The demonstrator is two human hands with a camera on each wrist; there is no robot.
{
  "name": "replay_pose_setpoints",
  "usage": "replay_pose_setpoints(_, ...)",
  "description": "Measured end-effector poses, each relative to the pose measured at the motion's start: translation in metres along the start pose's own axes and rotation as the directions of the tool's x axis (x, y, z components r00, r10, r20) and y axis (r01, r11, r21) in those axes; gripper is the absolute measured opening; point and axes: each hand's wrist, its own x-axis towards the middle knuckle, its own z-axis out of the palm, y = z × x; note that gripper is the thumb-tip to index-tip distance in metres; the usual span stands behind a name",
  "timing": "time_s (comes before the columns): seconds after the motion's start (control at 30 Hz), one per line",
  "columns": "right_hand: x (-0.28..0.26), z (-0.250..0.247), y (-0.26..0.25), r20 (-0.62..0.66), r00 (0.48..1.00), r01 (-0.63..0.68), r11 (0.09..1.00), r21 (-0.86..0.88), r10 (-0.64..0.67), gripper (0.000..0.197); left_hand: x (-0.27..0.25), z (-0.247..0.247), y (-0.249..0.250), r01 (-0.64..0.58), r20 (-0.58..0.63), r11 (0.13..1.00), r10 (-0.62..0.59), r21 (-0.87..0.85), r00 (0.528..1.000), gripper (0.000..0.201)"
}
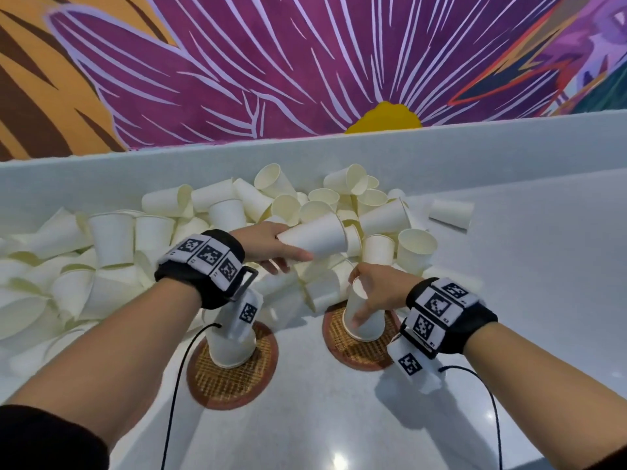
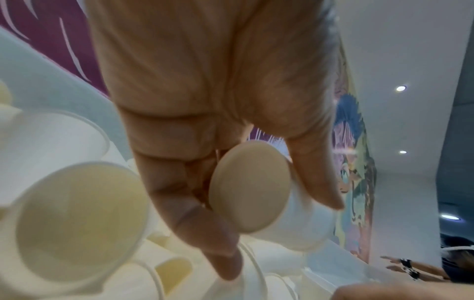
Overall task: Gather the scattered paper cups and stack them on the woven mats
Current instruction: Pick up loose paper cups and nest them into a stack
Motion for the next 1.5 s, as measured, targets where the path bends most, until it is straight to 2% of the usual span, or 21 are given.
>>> replay_pose_setpoints(0.07,0.002,-0.007,-0.008,-0.059,0.998,0.016,0.998,0.063,-0.012,0.08,-0.004,-0.008,-0.001,-0.005,-0.044,0.999,0.002,-0.054,0.999,0.044)
replay_pose_setpoints(0.17,0.013,-0.015,-0.02,-0.266,0.964,0.039,0.993,0.111,-0.009,0.068,-0.01,-0.017,-0.004,0.011,-0.139,0.991,-0.03,-0.132,0.99,0.052)
replay_pose_setpoints(0.23,0.022,-0.017,-0.026,-0.344,0.937,-0.029,0.995,0.097,0.061,0.055,-0.012,-0.02,-0.007,0.041,-0.183,0.977,-0.081,-0.211,0.98,0.054)
replay_pose_setpoints(0.3,0.033,-0.016,-0.034,-0.321,0.936,-0.135,0.989,0.057,0.146,0.044,-0.017,-0.022,-0.01,0.062,-0.212,0.96,-0.123,-0.273,0.97,0.055)
replay_pose_setpoints(0.37,0.04,-0.014,-0.034,-0.246,0.946,-0.212,0.977,0.019,0.21,0.036,-0.019,-0.019,-0.012,0.098,-0.201,0.951,-0.161,-0.293,0.966,0.056)
replay_pose_setpoints(0.47,0.05,-0.013,-0.033,-0.148,0.952,-0.269,0.963,0.021,0.269,0.036,-0.024,-0.018,-0.017,0.138,-0.202,0.953,-0.197,-0.271,0.959,0.055)
replay_pose_setpoints(0.6,0.06,-0.019,-0.029,-0.131,0.951,-0.244,0.94,0.237,0.279,0.038,-0.028,-0.026,-0.027,0.133,-0.211,0.95,-0.197,-0.283,0.957,0.054)
replay_pose_setpoints(0.7,0.057,-0.033,-0.033,-0.149,0.956,-0.172,0.892,0.417,0.254,0.037,-0.032,-0.033,-0.029,0.149,-0.208,0.954,-0.205,-0.259,0.956,0.048)
replay_pose_setpoints(0.8,0.05,-0.05,-0.04,-0.142,0.959,-0.09,0.74,0.666,0.244,0.031,-0.038,-0.039,-0.027,0.15,-0.173,0.949,-0.203,-0.278,0.964,0.043)
replay_pose_setpoints(0.9,0.041,-0.056,-0.054,-0.115,0.97,-0.027,0.571,0.821,0.212,0.009,-0.039,-0.039,-0.023,0.116,-0.134,0.917,-0.179,-0.381,0.975,0.049)
replay_pose_setpoints(1.03,0.036,-0.041,-0.083,-0.062,0.997,0.04,0.371,0.928,0.049,0.015,-0.032,-0.028,-0.018,0.016,-0.217,0.893,-0.127,-0.45,0.968,0.053)
replay_pose_setpoints(1.1,0.036,-0.034,-0.096,-0.065,0.998,0.068,0.285,0.956,-0.02,0.017,-0.032,-0.026,-0.018,0.001,-0.296,0.886,-0.156,-0.463,0.942,0.058)
replay_pose_setpoints(1.17,0.036,-0.032,-0.108,-0.067,0.993,0.085,0.192,0.978,-0.099,0.019,-0.036,-0.032,-0.023,0.03,-0.316,0.861,-0.218,-0.508,0.923,0.065)
replay_pose_setpoints(1.2,0.035,-0.033,-0.113,-0.06,0.988,0.085,0.178,0.98,-0.14,0.018,-0.04,-0.036,-0.025,0.05,-0.31,0.851,-0.244,-0.523,0.919,0.062)
replay_pose_setpoints(1.23,0.034,-0.033,-0.118,-0.054,0.982,0.091,0.204,0.975,-0.179,0.018,-0.044,-0.04,-0.027,0.068,-0.308,0.843,-0.268,-0.533,0.913,0.055)
replay_pose_setpoints(1.27,0.034,-0.033,-0.124,-0.055,0.978,0.11,0.271,0.956,-0.203,0.019,-0.05,-0.045,-0.03,0.088,-0.313,0.838,-0.296,-0.539,0.902,0.048)
replay_pose_setpoints(1.37,0.039,-0.027,-0.135,-0.144,0.977,0.208,0.579,0.788,-0.155,0.027,-0.067,-0.062,-0.04,0.119,-0.365,0.838,-0.355,-0.533,0.861,0.044)
replay_pose_setpoints(1.43,0.05,-0.02,-0.133,-0.306,0.948,0.238,0.834,0.497,-0.087,0.027,-0.082,-0.076,-0.049,0.149,-0.415,0.869,-0.368,-0.472,0.832,0.046)
replay_pose_setpoints(1.47,0.056,-0.017,-0.131,-0.351,0.933,0.195,0.926,0.323,-0.074,0.027,-0.091,-0.083,-0.053,0.17,-0.439,0.892,-0.363,-0.419,0.822,0.048)
replay_pose_setpoints(1.5,0.061,-0.013,-0.13,-0.348,0.936,0.123,0.976,0.178,-0.054,0.031,-0.1,-0.091,-0.058,0.19,-0.462,0.915,-0.35,-0.357,0.815,0.05)
